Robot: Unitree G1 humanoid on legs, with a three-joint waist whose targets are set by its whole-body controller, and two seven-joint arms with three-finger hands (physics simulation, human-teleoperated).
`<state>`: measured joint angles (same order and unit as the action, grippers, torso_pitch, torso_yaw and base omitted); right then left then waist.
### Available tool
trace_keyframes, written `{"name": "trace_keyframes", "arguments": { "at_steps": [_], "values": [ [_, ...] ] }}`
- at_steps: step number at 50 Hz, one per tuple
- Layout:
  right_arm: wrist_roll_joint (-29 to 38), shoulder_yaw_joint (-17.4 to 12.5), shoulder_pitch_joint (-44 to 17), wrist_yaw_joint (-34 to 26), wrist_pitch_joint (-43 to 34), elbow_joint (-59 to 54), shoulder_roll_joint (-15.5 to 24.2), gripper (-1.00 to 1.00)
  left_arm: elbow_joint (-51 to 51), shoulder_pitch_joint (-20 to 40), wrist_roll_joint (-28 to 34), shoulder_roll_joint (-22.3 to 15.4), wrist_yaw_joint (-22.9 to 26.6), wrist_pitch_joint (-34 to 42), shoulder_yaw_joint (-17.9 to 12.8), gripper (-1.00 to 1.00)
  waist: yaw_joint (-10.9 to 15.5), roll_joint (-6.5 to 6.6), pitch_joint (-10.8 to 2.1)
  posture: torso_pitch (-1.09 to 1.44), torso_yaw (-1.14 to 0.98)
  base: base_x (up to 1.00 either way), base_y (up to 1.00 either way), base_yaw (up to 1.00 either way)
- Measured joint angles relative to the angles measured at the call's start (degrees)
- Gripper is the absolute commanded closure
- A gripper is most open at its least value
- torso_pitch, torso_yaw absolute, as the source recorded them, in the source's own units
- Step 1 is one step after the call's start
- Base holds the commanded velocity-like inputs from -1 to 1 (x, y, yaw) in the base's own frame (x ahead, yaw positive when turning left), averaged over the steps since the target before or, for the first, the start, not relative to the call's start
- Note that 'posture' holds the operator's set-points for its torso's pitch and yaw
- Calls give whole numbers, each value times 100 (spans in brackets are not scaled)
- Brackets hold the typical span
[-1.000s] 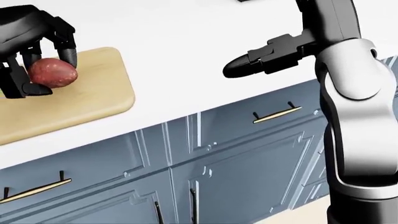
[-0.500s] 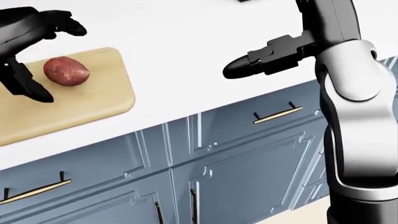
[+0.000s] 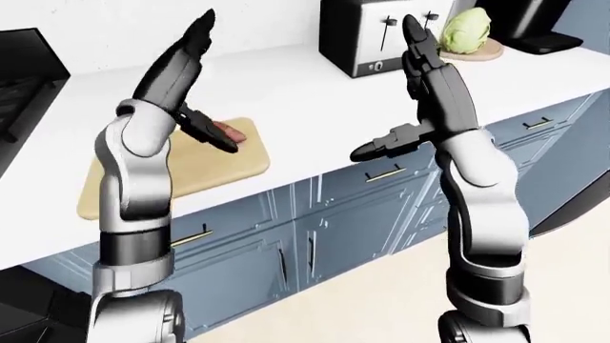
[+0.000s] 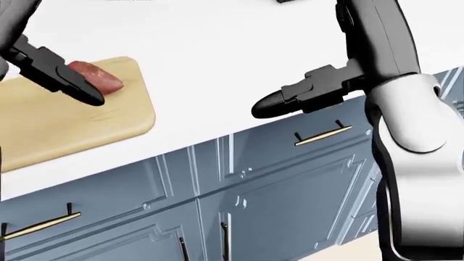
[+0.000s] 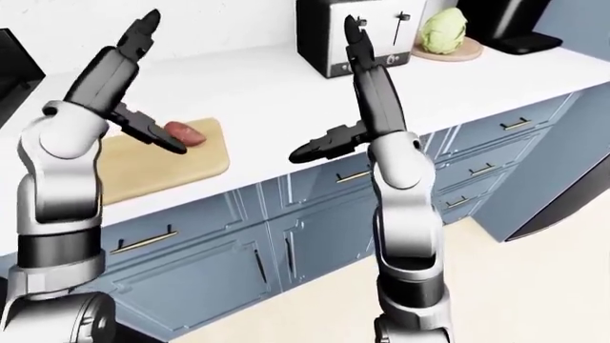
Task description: Place the lettuce and the sweet potato on separate cutting boards.
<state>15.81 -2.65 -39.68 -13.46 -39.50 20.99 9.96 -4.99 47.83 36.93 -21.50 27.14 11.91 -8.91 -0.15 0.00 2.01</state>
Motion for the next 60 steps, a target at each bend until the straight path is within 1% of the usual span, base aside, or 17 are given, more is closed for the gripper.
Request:
{"name": "trace_keyframes", "arguments": {
  "at_steps": [2, 5, 8, 12, 15, 17, 21, 25, 28, 30, 32, 37, 43, 47, 50, 54, 60],
  "values": [
    [53, 15, 103, -64, -174, 326, -43, -100, 525, -212, -168, 126, -172, 361, -14, -100, -7, 10, 0, 0, 0, 0, 0, 0],
    [119, 9, 206, -122, -391, 712, -112, -100, 1308, -641, -325, 298, -324, 762, 53, -100, -8, 18, -11, 0, 0, 0, 0, 0],
    [180, 86, 386, -163, -604, 1135, -206, -100, 1863, -1079, -411, 448, -391, 1025, 120, -100, -4, 13, -17, 0, 0, 0, 0, 0],
    [293, 209, 589, -224, -834, 1609, -292, -100, 2611, -1537, -469, 669, -456, 1451, 120, -100, -1, -6, 7, 0, 0, 0, 0, 0],
    [382, 252, 758, -218, -894, 1839, -382, -100, 3191, -1900, -522, 877, -598, 1666, 136, -100, 5, -13, -6, 0, 0, 0, 0, 0],
    [427, 286, 899, -183, -876, 1955, -468, -100, 3465, -2159, -576, 1018, -749, 1702, 177, -100, 10, -14, -22, 0, 0, 0, 0, 0],
    [473, 398, 1195, -78, -733, 2121, -630, -100, 3848, -2476, -752, 1222, -1004, 1801, 202, -100, 11, -17, -29, 0, 0, 0, 0, 0],
    [453, 400, 1455, 60, -536, 2202, -719, -100, 4222, -2794, -1048, 1412, -1316, 1822, 208, -100, 19, -14, -46, 0, 0, 0, 0, 0],
    [443, 405, 1620, 162, -397, 2215, -749, -100, 4368, -2955, -1245, 1440, -1501, 1816, 222, -100, 21, -13, -55, 0, 0, 0, 0, 0],
    [408, 428, 1848, 261, -194, 2203, -823, -100, 4431, -3109, -1338, 1467, -1593, 1745, 227, -100, 20, -13, -83, 0, 0, 0, 0, 0],
    [349, 459, 2062, 363, 4, 2136, -876, -100, 4510, -3252, -1418, 1473, -1649, 1707, 230, -100, 17, -10, -83, 0, 0, 0, 0, 0],
    [197, 460, 2232, 567, 223, 2003, -917, -100, 4830, -3370, -1519, 1512, -1693, 1805, 254, -100, 17, -1, -74, 0, 0, 0, 0, 0],
    [49, 417, 2292, 712, 395, 2144, -920, -100, 5017, -3548, -1735, 1610, -1938, 1626, 232, -100, 20, -4, -107, 0, 0, 0, 0, 0],
    [-68, 336, 2321, 823, 383, 2336, -883, -100, 5042, -3801, -1749, 1671, -2031, 1476, 380, -100, 35, -15, -115, 0, 0, 0, 0, 0],
    [-67, 361, 2345, 861, 261, 2570, -839, -100, 5229, -3910, -1663, 1720, -1916, 1586, 554, -100, 35, -30, -102, 0, 0, 0, 0, 0],
    [84, 491, 2201, 765, -111, 2991, -784, -100, 5777, -3805, -1428, 1756, -1621, 1987, 787, -100, 30, -39, -91, 0, 0, 0, 0, 0],
    [441, 625, 1764, 444, -846, 3705, -727, -100, 6364, -3486, -1071, 1767, -1214, 2542, 863, -100, 39, -35, -95, 0, 0, 0, 0, 0]
  ]
}}
